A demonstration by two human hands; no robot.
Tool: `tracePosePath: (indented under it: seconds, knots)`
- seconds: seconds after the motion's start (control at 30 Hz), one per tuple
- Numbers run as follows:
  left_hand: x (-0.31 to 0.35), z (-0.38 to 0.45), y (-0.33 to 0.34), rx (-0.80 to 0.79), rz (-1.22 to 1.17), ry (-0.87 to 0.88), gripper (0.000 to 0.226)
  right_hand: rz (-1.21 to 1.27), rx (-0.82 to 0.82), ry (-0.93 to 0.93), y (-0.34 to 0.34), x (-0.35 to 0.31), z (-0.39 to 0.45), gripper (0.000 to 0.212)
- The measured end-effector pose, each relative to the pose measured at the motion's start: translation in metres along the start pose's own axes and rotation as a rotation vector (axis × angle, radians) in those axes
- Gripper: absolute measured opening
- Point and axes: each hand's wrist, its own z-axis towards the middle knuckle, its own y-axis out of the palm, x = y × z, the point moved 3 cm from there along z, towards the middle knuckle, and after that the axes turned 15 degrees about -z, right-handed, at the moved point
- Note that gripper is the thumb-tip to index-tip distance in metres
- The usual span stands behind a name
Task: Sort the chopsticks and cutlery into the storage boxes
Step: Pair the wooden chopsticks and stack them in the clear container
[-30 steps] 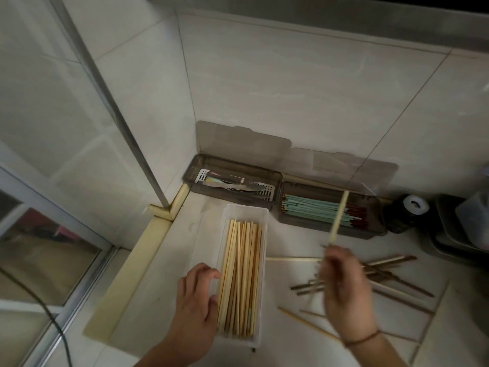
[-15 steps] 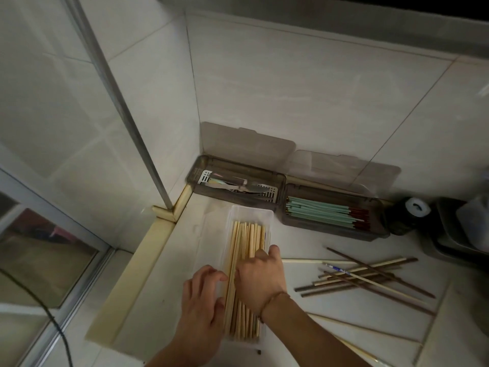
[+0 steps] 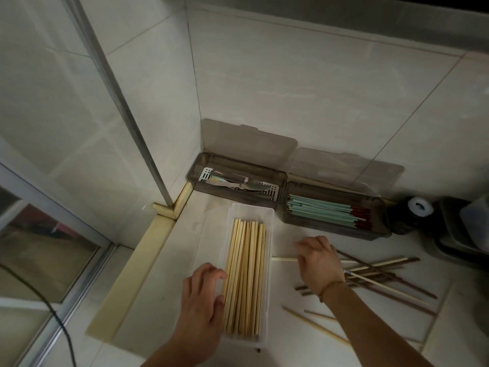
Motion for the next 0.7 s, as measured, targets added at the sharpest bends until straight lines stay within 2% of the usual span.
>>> tracePosePath:
  seconds: [0.07,0.2,0.33,0.4,0.53,0.6,0.7]
  knots:
    - [0.001,0.0,0.0,-0.004,0.005,0.008,0.037,-0.066,-0.072,-0.088,0.009,0.008,0.0,0.021]
    - [0.001,0.0,0.0,-0.004,0.013,0.006,0.037,-0.086,-0.061,-0.171,0.008,0.01,0.003,0.022]
    - [0.0,0.001,0.0,-0.01,0.019,-0.005,0.041,0.006,-0.029,-0.098,0.017,0.013,-0.003,0.016]
    - [0.0,0.001,0.0,-0.013,0.026,-0.015,0.047,0.115,0.033,-0.05,0.011,0.013,-0.004,0.008]
    - [0.001,0.001,0.0,-0.018,0.022,-0.024,0.047,0.472,0.192,0.089,-0.035,0.005,0.003,0.015]
    - [0.001,0.001,0.0,-0.023,0.024,-0.027,0.048,0.616,0.297,0.101,-0.07,-0.004,0.009,0.006]
    - [-0.001,0.001,0.001,-0.024,0.024,-0.031,0.051,0.966,0.489,0.124,-0.117,-0.021,0.017,0.014]
